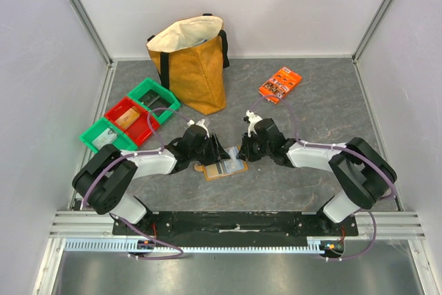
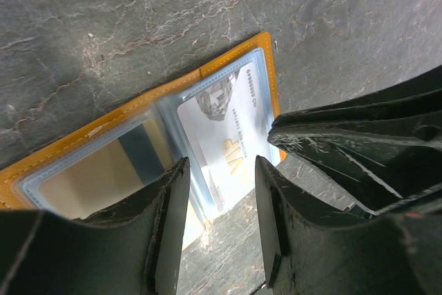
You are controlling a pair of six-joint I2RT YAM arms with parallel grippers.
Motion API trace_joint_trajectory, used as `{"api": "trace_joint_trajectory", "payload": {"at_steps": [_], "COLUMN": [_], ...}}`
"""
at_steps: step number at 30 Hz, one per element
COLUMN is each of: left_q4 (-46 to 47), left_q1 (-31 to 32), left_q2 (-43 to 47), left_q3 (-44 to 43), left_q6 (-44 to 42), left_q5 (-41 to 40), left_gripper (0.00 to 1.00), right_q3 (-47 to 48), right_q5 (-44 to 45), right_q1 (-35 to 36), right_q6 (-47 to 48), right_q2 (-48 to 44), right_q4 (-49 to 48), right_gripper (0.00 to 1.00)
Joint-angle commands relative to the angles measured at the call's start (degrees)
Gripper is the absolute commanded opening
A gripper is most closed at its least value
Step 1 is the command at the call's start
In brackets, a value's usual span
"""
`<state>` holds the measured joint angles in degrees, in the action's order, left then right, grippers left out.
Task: Take the credit cards out of the card holder
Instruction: Remove the credit card from the card holder.
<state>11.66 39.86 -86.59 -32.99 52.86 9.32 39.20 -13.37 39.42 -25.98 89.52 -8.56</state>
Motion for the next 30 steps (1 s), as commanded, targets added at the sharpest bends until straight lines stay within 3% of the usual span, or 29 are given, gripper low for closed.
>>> {"api": "trace_joint_trajectory", "payload": {"at_steps": [1, 13, 23, 30], "left_q4": [-0.24, 3.19, 4.60, 4.51], "left_q1": [-0.04, -0.04, -0.13, -0.57], "left_q2": [1.16, 1.42, 3.53, 4.76], "left_q3": [0.21, 2.93, 5.13, 6.18], "left_q6": [-0.57, 2.51, 4.35, 4.62], "left_q5": [-1.59, -1.24, -1.15, -0.53], "left_gripper": [0.49, 0.42, 0.13, 0.03], "right_q3": [-2.28, -6.68, -6.16, -5.45], "right_q5": [-1.75, -3.07, -1.31, 0.09], "right_q1": [0.04, 0.04, -0.04, -0.13], "right_q6": [-2.14, -5.84, -5.75, -6.10], "right_q2": [2.41, 4.97, 5.41, 7.25], "right_q4": [-3.66, -5.07, -2.70, -0.67], "right_gripper": [0.17, 0.10, 0.08, 0.05]}}
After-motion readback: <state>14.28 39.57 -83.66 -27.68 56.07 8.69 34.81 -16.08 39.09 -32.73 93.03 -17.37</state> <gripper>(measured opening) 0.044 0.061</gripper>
